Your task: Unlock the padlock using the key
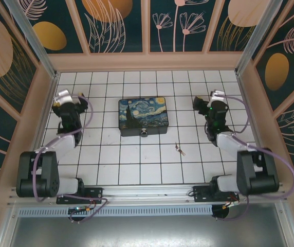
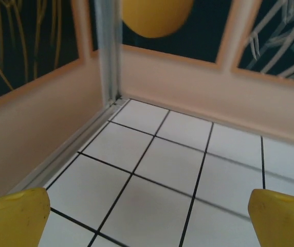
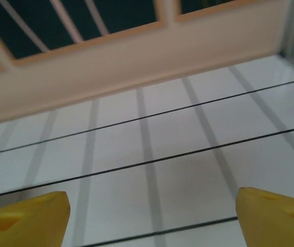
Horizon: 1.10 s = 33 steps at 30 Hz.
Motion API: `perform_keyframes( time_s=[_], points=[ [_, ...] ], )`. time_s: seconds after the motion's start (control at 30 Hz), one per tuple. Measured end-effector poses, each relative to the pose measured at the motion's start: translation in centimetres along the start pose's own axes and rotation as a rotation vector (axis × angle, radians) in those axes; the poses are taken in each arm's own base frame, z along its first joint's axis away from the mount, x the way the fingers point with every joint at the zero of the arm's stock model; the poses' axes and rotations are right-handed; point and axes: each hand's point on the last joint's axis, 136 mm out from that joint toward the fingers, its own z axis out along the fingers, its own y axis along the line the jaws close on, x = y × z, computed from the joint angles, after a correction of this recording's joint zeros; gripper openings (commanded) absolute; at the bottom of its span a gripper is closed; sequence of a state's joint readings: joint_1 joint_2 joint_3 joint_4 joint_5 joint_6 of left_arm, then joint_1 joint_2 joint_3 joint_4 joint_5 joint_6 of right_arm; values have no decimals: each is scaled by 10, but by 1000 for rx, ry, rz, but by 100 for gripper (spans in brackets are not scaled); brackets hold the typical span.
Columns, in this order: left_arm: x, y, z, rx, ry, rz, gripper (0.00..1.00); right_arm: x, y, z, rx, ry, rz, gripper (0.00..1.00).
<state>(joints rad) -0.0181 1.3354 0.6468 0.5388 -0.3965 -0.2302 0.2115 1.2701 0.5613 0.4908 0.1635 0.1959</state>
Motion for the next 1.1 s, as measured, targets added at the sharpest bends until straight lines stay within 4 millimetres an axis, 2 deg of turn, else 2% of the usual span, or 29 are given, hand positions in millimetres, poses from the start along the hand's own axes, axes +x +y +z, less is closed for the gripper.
perform_keyframes(
  time_s=[0.07, 0.1, 0.2, 0.23, 0.3, 0.37, 0.5, 0.6, 0.7, 0.8, 0.97, 1.1],
  points=[
    [-13, -10, -6, -11, 42, -47, 98, 22, 30, -24, -60, 76, 34, 76],
    [-9, -17, -14, -2, 80, -60, 99, 38, 40, -37, -84, 128, 45, 74],
    [32, -40, -50, 50, 269, -52, 96, 95, 48, -75, -100, 312, 63, 64],
    [46, -43, -61, 62, 325, -44, 96, 105, 48, -84, -99, 354, 65, 60],
    [73, -45, -86, 72, 442, -15, 96, 120, 50, -103, -102, 420, 78, 55],
    [91, -46, -110, 90, 530, 8, 98, 131, 58, -120, -126, 473, 84, 54],
    [109, -55, -154, 166, 655, 45, 99, 164, 70, -147, -150, 603, 51, 51],
    [117, -64, -176, 213, 731, 93, 98, 188, 69, -154, -120, 694, -5, 50],
    [118, -78, -194, 274, 777, 130, 99, 200, 67, -154, -66, 754, -60, 46],
    [119, -88, -204, 319, 802, 139, 98, 198, 74, -151, -45, 769, -79, 43],
    [126, -89, -210, 334, 839, 148, 98, 192, 88, -140, -27, 784, -119, 39],
    [127, -89, -212, 337, 846, 150, 99, 192, 92, -136, -16, 800, -165, 34]
  ],
)
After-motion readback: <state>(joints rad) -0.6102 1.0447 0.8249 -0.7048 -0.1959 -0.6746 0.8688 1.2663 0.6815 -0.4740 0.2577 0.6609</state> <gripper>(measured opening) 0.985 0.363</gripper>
